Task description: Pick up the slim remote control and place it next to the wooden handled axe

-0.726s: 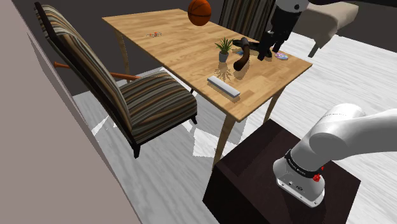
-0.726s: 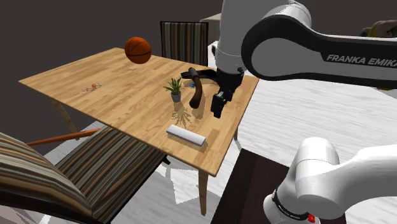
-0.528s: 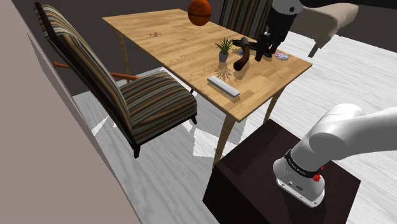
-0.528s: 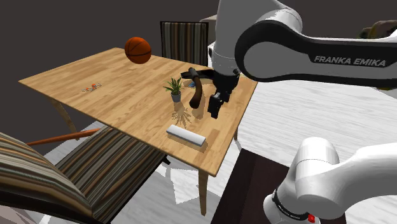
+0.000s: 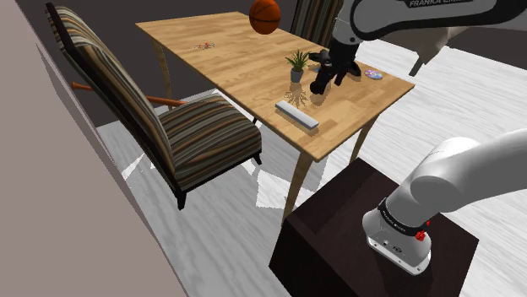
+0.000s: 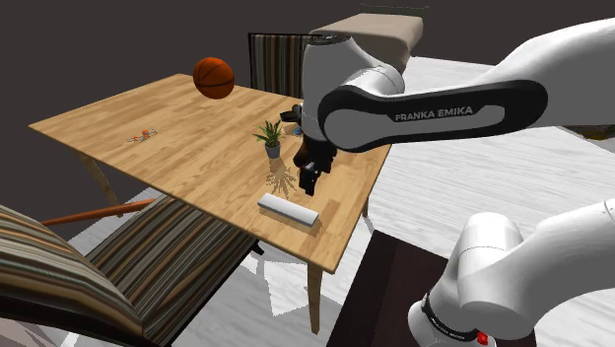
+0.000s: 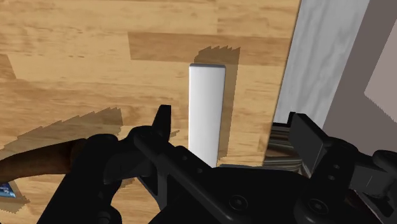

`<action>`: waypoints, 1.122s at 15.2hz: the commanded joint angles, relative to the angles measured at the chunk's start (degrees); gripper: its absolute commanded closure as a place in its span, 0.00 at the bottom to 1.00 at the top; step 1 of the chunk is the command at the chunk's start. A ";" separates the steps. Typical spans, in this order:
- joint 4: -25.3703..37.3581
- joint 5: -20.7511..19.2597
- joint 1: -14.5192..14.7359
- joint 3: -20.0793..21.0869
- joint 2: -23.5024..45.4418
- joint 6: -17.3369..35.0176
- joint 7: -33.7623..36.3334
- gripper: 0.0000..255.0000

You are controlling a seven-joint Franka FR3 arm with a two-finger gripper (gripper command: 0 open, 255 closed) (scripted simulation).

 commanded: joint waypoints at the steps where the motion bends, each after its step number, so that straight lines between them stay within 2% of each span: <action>1: 0.69 0.26 0.00 -0.91 4.51 3.59 -0.97 0.00; 7: 3.28 2.13 0.37 -2.85 17.06 12.51 -3.85 0.00; 13: 8.45 5.44 0.63 -4.03 30.19 19.25 -7.51 0.00; 17: 7.22 5.75 0.60 -3.98 32.04 22.30 -7.73 0.00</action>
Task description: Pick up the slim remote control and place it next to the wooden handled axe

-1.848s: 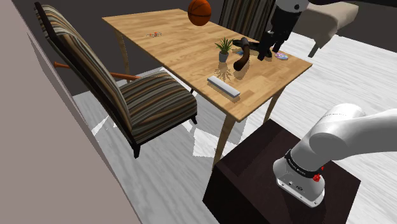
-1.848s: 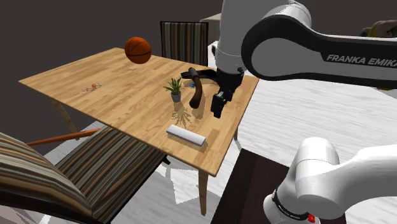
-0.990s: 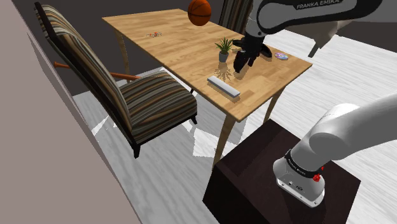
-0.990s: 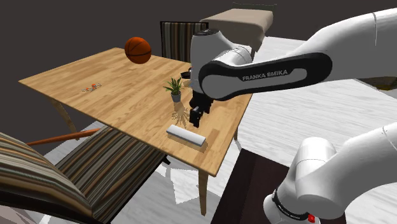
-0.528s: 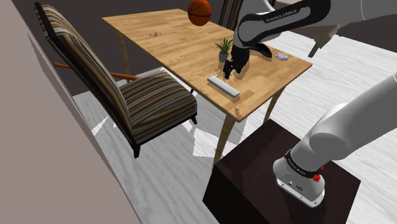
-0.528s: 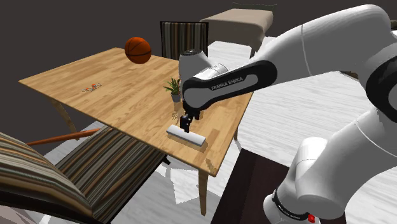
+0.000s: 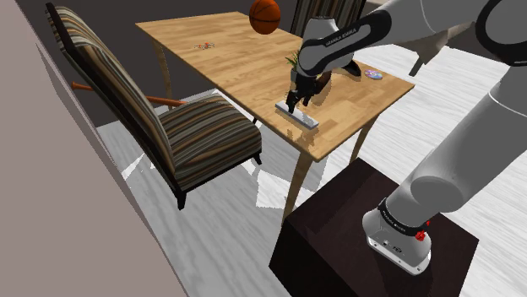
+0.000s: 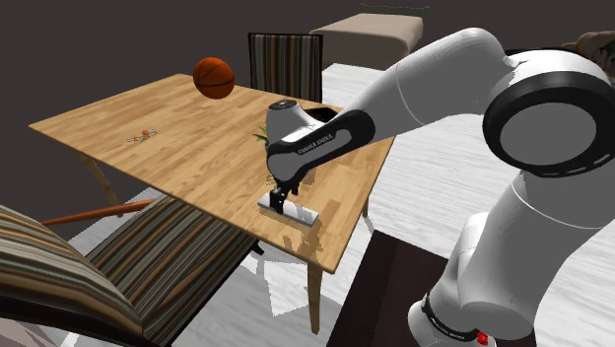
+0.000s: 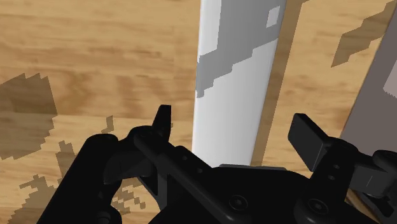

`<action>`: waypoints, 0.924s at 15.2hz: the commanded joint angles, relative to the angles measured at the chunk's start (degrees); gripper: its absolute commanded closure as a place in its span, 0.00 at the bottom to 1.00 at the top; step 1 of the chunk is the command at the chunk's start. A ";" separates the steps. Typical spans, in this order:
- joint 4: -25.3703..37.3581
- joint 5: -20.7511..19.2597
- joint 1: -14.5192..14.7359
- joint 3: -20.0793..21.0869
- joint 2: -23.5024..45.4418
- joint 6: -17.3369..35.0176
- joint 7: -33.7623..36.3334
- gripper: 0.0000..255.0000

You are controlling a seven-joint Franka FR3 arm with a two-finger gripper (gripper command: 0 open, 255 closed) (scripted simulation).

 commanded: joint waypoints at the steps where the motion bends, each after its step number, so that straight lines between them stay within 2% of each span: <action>1: -0.58 0.22 0.07 0.07 1.17 1.77 -0.02 0.00; 4: -1.24 0.45 0.07 0.09 2.47 3.72 -0.19 0.00; 12: -1.23 0.46 0.07 0.09 2.48 3.71 -0.20 0.00; 13: -1.23 0.46 0.07 0.09 2.48 3.71 -0.20 1.00; 14: -1.23 0.46 0.07 0.09 2.48 3.71 -0.20 1.00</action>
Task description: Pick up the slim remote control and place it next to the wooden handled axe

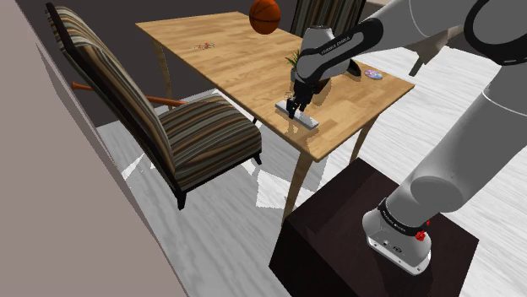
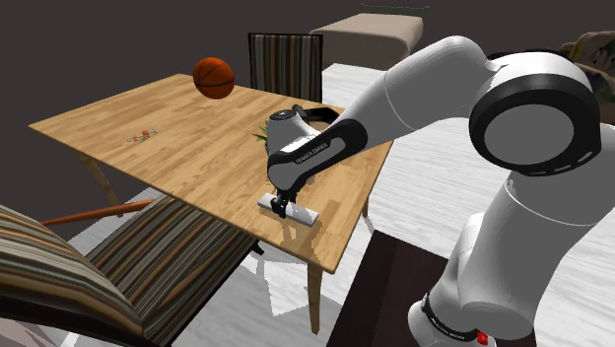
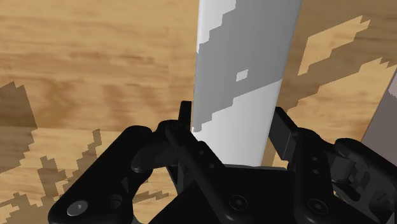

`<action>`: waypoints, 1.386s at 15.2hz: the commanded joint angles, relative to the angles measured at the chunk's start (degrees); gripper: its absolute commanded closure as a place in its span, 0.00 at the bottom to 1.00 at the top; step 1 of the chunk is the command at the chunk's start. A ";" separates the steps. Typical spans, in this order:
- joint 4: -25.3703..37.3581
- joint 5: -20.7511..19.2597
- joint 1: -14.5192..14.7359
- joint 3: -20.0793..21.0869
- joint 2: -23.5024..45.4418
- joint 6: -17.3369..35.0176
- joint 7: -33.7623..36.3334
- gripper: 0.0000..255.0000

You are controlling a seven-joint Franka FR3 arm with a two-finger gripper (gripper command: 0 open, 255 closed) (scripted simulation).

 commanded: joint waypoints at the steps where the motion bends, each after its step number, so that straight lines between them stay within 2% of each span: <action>1: 0.00 0.00 0.00 0.00 0.01 0.00 0.00 1.00; 8: 0.00 0.00 0.00 0.00 0.02 0.01 0.00 1.00; 21: 4.32 -0.94 0.02 0.02 -5.66 -9.94 0.76 1.00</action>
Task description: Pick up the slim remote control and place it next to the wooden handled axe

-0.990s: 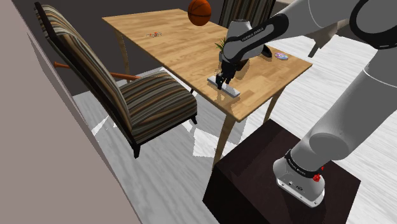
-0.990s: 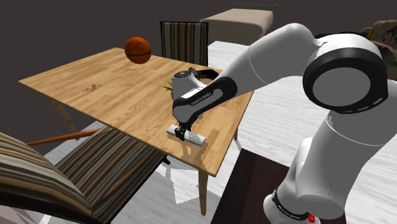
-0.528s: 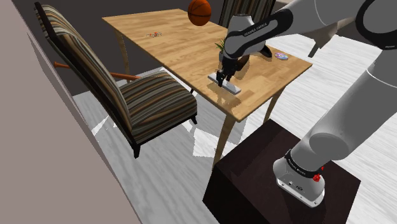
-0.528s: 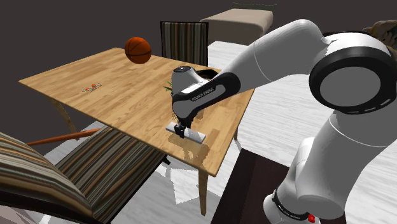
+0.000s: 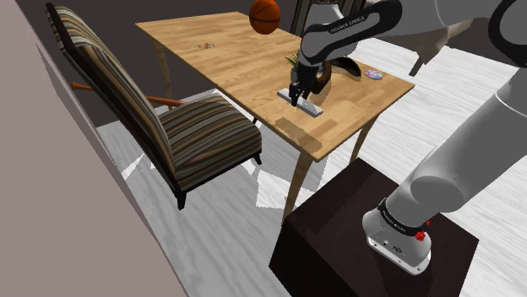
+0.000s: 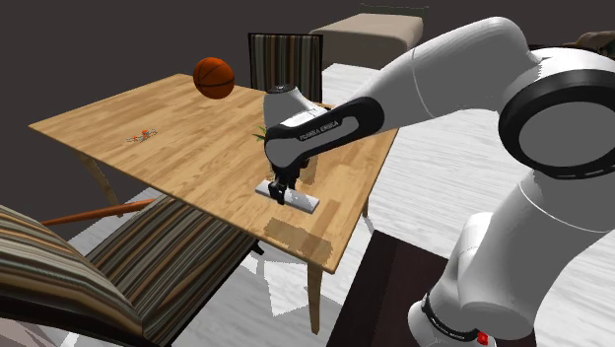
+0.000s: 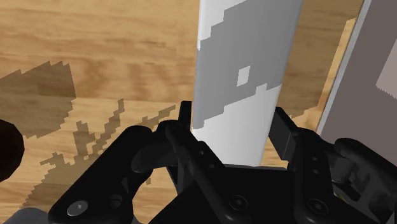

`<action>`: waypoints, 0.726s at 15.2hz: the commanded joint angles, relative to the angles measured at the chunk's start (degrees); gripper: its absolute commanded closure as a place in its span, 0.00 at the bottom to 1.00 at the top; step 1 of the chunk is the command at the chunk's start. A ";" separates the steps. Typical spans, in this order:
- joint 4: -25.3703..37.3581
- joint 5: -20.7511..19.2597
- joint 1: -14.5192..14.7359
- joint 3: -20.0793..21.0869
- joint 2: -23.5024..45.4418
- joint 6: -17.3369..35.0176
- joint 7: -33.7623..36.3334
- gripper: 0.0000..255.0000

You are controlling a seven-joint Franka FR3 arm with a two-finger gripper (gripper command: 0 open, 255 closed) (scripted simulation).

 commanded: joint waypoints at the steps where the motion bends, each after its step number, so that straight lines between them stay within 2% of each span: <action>1: 0.69 -0.12 0.02 0.04 -0.87 -1.56 0.13 1.00; 11: 5.54 -0.48 0.03 0.14 -3.71 -9.22 0.47 1.00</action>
